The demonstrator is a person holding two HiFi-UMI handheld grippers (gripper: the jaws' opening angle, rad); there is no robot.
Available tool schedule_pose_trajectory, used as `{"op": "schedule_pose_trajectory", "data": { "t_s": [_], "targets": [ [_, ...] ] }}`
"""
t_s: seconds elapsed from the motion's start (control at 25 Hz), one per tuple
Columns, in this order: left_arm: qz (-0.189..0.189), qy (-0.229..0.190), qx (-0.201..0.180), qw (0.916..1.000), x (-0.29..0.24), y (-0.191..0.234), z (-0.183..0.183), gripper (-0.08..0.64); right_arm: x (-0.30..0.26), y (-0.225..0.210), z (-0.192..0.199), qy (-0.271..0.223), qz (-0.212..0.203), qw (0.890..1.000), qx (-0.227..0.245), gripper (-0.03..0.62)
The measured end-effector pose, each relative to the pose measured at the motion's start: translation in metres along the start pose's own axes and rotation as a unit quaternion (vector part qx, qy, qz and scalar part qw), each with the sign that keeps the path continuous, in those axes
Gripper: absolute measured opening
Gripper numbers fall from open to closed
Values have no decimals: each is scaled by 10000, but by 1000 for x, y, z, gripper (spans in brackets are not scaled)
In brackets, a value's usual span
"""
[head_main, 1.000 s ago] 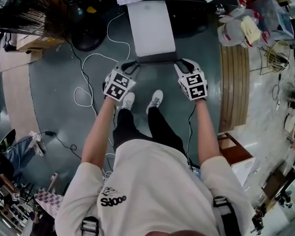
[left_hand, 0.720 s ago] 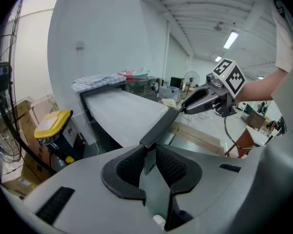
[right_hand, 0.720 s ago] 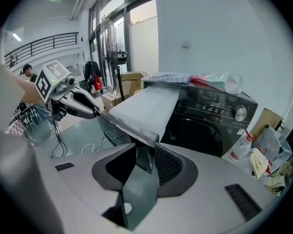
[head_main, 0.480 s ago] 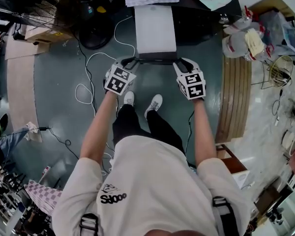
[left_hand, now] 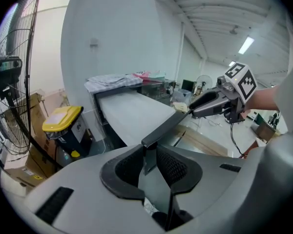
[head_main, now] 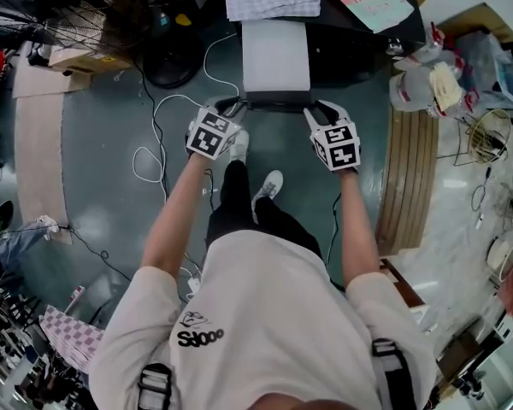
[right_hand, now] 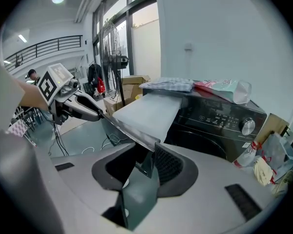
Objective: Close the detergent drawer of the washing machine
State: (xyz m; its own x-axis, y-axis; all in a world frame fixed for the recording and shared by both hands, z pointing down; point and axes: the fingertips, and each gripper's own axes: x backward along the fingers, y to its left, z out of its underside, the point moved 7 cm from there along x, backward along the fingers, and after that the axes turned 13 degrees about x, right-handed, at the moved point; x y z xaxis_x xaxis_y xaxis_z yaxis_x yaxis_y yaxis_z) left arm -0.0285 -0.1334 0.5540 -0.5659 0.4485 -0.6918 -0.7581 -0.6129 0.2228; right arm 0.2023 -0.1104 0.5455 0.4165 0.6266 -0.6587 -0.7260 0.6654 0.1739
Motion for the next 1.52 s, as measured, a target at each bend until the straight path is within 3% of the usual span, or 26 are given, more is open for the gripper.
{"op": "schedule_pose_trajectory", "data": {
  "t_s": [0.92, 1.52],
  "targets": [
    [-21, -290, 115, 9995, -23, 39, -34, 94, -36, -32, -27, -111, 291, 9993, -216, 120],
    [-121, -607, 514, 9968, -49, 82, -77, 95, -75, -73, -57, -247, 531, 9981, -198, 121]
  ]
}}
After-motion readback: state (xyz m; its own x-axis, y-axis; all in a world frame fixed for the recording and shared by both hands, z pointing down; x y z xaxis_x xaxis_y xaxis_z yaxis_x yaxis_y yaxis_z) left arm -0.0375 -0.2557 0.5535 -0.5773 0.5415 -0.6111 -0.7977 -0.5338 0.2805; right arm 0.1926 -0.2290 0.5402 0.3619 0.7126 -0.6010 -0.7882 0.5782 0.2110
